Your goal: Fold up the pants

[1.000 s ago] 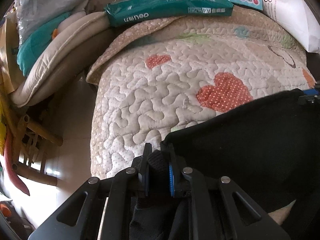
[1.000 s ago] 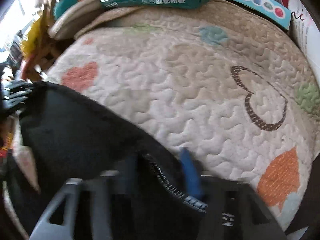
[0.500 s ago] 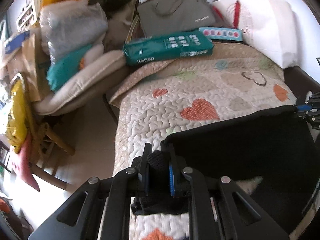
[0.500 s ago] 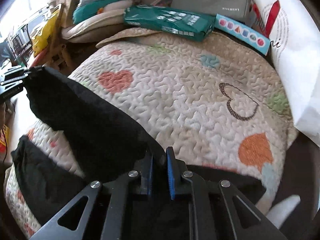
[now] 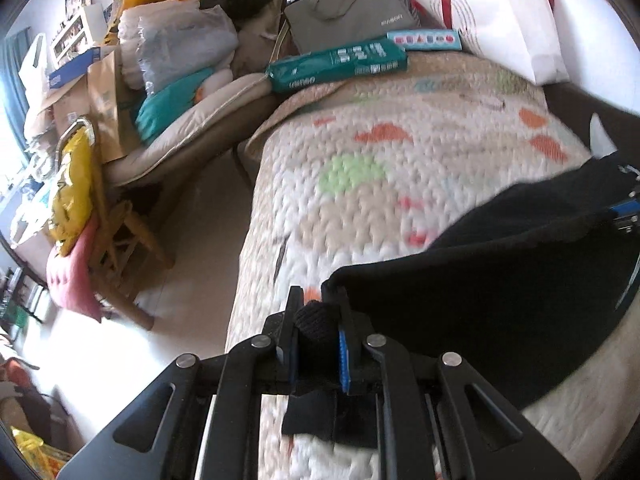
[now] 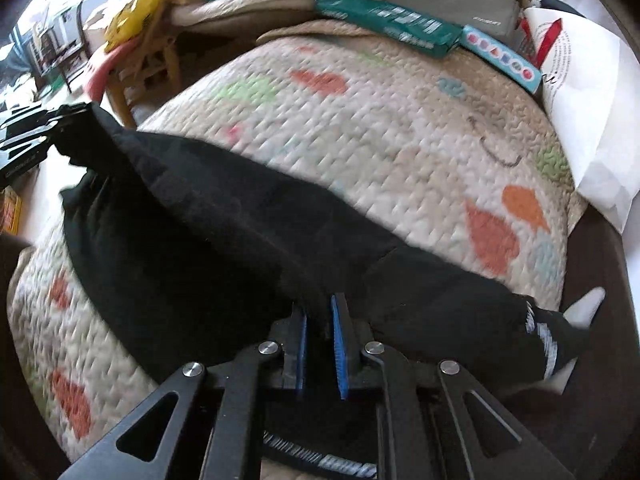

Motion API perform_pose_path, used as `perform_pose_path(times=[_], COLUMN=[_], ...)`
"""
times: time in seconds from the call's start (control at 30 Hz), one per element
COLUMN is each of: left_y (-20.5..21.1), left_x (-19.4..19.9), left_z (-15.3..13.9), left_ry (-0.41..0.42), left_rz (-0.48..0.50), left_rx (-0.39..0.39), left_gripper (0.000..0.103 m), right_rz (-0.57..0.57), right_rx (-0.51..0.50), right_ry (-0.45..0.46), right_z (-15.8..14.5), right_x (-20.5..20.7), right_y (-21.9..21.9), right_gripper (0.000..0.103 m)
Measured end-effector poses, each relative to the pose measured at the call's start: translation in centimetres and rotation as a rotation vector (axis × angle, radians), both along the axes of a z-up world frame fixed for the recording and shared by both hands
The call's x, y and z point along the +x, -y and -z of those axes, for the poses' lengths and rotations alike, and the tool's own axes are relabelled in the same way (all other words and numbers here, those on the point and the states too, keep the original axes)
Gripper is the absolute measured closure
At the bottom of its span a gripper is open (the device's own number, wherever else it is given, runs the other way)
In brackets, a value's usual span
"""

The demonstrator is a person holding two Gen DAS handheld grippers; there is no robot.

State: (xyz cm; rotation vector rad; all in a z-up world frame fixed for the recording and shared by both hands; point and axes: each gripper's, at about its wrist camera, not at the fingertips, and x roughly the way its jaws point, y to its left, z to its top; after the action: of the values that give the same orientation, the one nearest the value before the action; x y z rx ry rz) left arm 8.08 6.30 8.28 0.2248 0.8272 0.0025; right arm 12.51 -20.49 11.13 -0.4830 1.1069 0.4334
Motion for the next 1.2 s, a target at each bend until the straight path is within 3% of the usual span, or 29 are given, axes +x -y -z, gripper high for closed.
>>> perform_pose_path(times=[0.1,0.23,0.33,0.43,0.47,0.57,0.6,0.73,0.9,1.03,1.1,1.2], left_y=[0.0,-0.9,-2.5,-4.9,-5.8,-8.4,-9.5,-12.7,-13.4,-14.1,-14.8,-16.1], left_x=[-2.1,-4.2,-5.5,-6.5,-6.7,-7.4,-7.5,-7.5,-7.2,-7.0,-7.3,-7.5], left_z=[1.3,1.7,1.6,0.6,0.2,-0.9,-1.1,-0.9,0.1,0.5,0.3,0.2], left_ry=[0.004,0.018,0.032,0.065,0.082,0.143,0.158,0.161,0.123,0.121,0.128,0.138], left_rz=[-0.03,-0.073,-0.124,-0.185,-0.214,-0.328,-0.372,-0.512,-0.543,-0.602,-0.626,-0.669], left_rx=[0.029,0.006,-0.045,-0.139,-0.17,-0.209,-0.238,-0.319,-0.361,-0.38,-0.4,-0.435], left_gripper=[0.084,0.08,0.057,0.044,0.043,0.043,0.043,0.043,0.043,0.043,0.043,0.043], right_rz=[-0.028,-0.061,-0.094,-0.111,-0.112,-0.097,-0.093,-0.13,-0.161,-0.197,-0.222,-0.247], right_rx=[-0.028,-0.066,-0.097,-0.117,-0.116,-0.072,-0.065,0.034,0.139,0.229,0.281,0.28], right_ry=[-0.031,-0.088,-0.133,-0.13,-0.126,-0.132,-0.121,-0.065,-0.037,-0.02,-0.063,-0.142], right_z=[1.4,3.8,5.5,5.9,5.7,4.6,4.2,0.5,-1.3,-1.5,-0.9,1.2], right_x=[-2.5,-5.4,-7.3,-8.6,-8.8,-8.9,-8.9,-8.8,-7.5,-4.9,-3.2,-2.2], right_y=[-0.7,-1.2,-1.4,-1.6,-1.5,-1.5,-1.7,-4.9,-10.0,-16.0,-19.9,-24.3], right_gripper=[0.091,0.091,0.091,0.089,0.084,0.048,0.044,0.044,0.044,0.044,0.044,0.044])
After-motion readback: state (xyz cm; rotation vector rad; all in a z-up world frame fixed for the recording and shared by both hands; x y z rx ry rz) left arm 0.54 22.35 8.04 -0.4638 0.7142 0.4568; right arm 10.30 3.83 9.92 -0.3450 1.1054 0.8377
